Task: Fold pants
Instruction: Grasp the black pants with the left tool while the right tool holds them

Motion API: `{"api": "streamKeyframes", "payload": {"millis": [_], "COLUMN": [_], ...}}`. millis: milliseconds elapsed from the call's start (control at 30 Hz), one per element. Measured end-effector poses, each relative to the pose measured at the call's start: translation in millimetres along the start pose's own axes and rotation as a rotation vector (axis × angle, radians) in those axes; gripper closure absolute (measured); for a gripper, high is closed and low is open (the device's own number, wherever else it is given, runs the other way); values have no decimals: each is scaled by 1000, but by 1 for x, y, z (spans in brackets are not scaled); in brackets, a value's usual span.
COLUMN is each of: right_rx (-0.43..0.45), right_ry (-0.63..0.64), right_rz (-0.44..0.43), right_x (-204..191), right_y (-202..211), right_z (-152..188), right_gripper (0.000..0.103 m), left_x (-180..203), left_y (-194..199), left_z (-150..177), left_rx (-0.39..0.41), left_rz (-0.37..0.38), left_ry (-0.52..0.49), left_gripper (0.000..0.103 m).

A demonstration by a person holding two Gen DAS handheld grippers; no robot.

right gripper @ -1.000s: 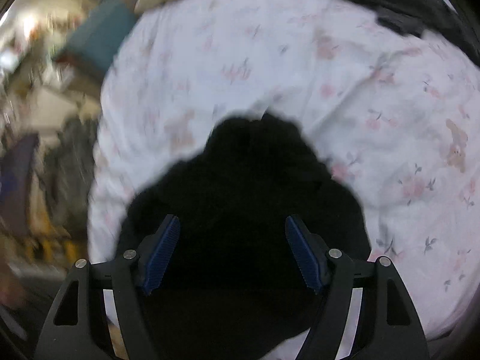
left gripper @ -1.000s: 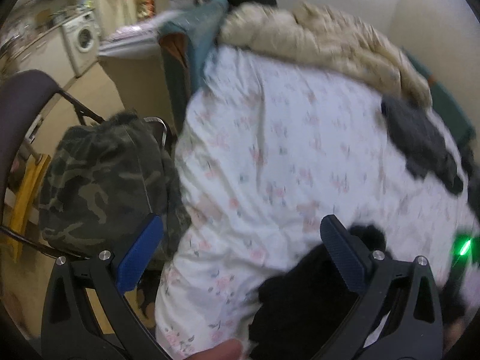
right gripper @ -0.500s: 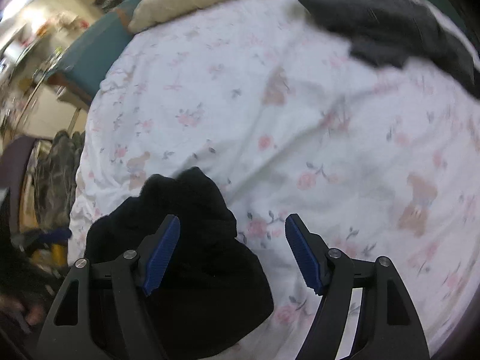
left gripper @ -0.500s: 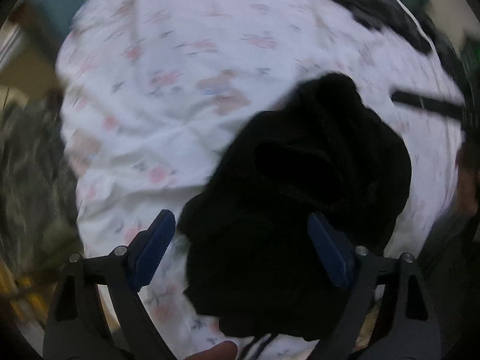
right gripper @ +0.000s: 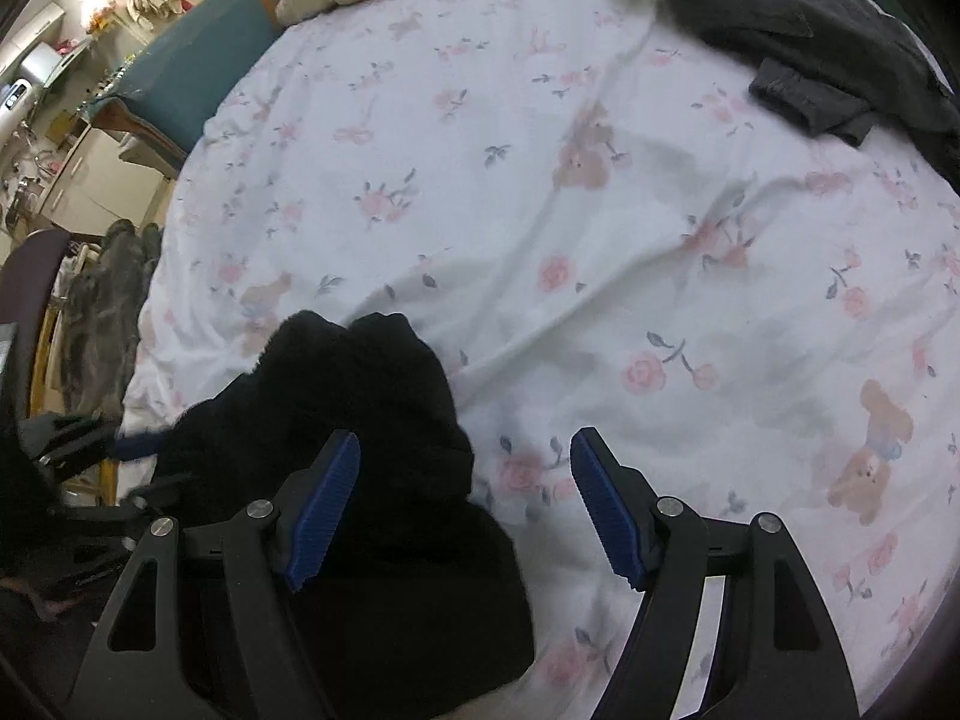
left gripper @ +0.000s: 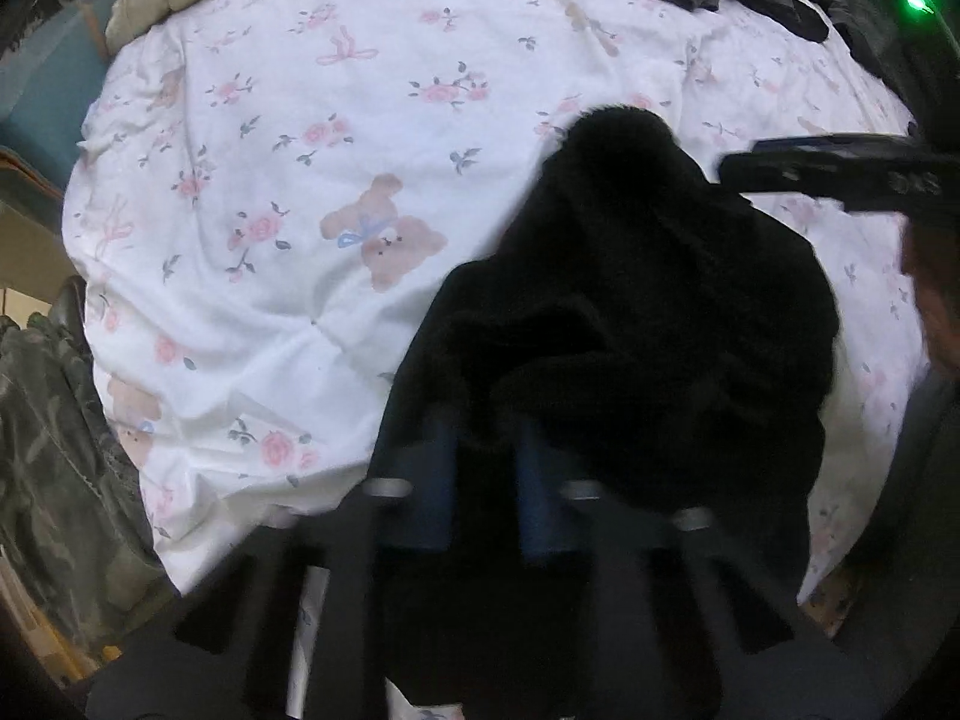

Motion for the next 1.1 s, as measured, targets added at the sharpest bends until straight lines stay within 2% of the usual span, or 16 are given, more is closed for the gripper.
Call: {"api": "streamKeyframes", "payload": {"millis": [67,133,167,233,267,300,400,500,633,867,1100], "right_rx": [-6,-29,-40,-53,-54,-45,17,149,273,461,641], "right_ry": [-12,-9,-1,37,76,123,159,119,82,155,211], "right_rz": [-15,-68,-100,-150,-140,-119,-126,-168,-219,-271,-267], "right_x": [-2,-9,-15,-31,-39,-46,-53,-52,-54,-103,-142], "right_y": [-10,-18,-20,-19,-17,-11,14,63,123,237,351], "right_z": [-1,1,2,5,7,9,10,4,9,12,2], "right_gripper": [28,28,32,59,82,90,96,99,100,100,101], "left_x": [-2,-6,-9,-14,-16,-17,-21,-20,-17,9,11], "left_y": [7,14,19,29,35,41,65,95,151,269,376], "left_z": [0,0,-1,-2,-2,-2,-2,0,4,6,-2], "left_rx": [22,38,49,72,84,94,146,218,340,567,753], "left_rz": [21,26,29,25,24,25,15,13,34,13,-13], "left_ry": [24,46,62,88,103,117,136,151,167,74,76], "left_gripper": [93,94,94,94,94,94,95,95,95,95,95]}}
Point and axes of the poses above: each gripper's, at about its wrist camera, not at the fingertips, and y roughly against the way its jaws point, x to its right, z to its underside, the point moved 1 cm from there along -y, roughly the way its jaws point, and after that the axes turned 14 degrees about x, right-handed, at the moved point
